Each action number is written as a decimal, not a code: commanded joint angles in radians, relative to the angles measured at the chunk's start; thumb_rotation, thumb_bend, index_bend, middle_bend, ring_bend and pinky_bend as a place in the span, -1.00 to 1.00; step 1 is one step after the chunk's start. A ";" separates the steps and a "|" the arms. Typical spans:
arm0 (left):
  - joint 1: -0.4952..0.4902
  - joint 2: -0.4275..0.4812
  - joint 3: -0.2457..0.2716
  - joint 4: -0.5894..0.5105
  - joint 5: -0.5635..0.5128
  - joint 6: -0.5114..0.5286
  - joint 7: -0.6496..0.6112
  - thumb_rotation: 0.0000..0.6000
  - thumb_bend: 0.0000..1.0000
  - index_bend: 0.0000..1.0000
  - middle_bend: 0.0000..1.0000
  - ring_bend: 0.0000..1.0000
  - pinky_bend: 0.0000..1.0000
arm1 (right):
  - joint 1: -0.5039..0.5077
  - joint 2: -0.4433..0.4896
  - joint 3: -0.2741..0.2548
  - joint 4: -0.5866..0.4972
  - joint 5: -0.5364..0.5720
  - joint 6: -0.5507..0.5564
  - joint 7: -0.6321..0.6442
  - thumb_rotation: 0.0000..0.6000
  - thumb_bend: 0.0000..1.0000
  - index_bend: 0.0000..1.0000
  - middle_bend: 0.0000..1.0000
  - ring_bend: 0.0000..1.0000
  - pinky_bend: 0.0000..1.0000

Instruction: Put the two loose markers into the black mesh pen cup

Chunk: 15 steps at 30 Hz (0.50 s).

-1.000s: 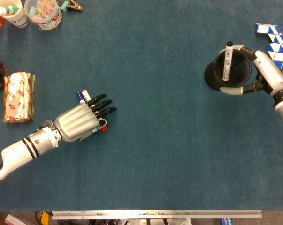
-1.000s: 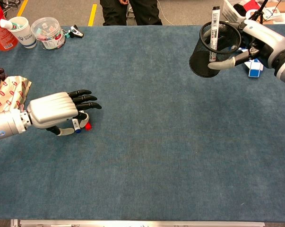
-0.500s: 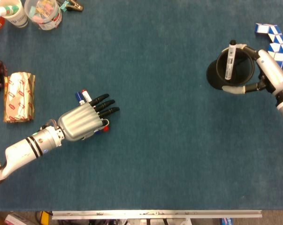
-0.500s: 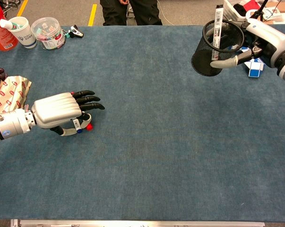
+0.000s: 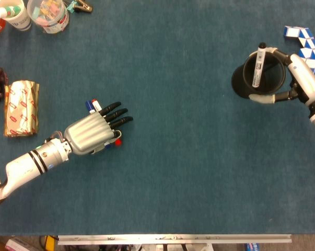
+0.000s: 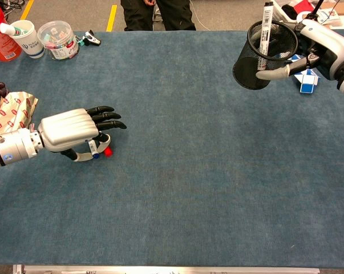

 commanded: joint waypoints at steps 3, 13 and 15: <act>0.002 0.027 -0.005 -0.037 -0.013 0.011 -0.010 1.00 -0.40 0.14 -0.77 -0.91 -1.00 | 0.001 -0.004 -0.001 -0.002 -0.004 0.001 0.001 1.00 -0.48 -0.16 -0.17 -0.38 -0.49; -0.002 0.129 -0.052 -0.203 -0.070 0.041 -0.066 1.00 -0.40 0.14 -0.76 -0.91 -1.00 | 0.017 -0.035 -0.002 -0.006 -0.023 0.000 -0.012 1.00 -0.48 -0.16 -0.17 -0.38 -0.49; -0.006 0.154 -0.070 -0.248 -0.092 0.042 -0.091 1.00 -0.40 0.14 -0.74 -0.91 -1.00 | 0.024 -0.046 0.001 -0.005 -0.025 -0.001 -0.016 1.00 -0.48 -0.16 -0.17 -0.38 -0.49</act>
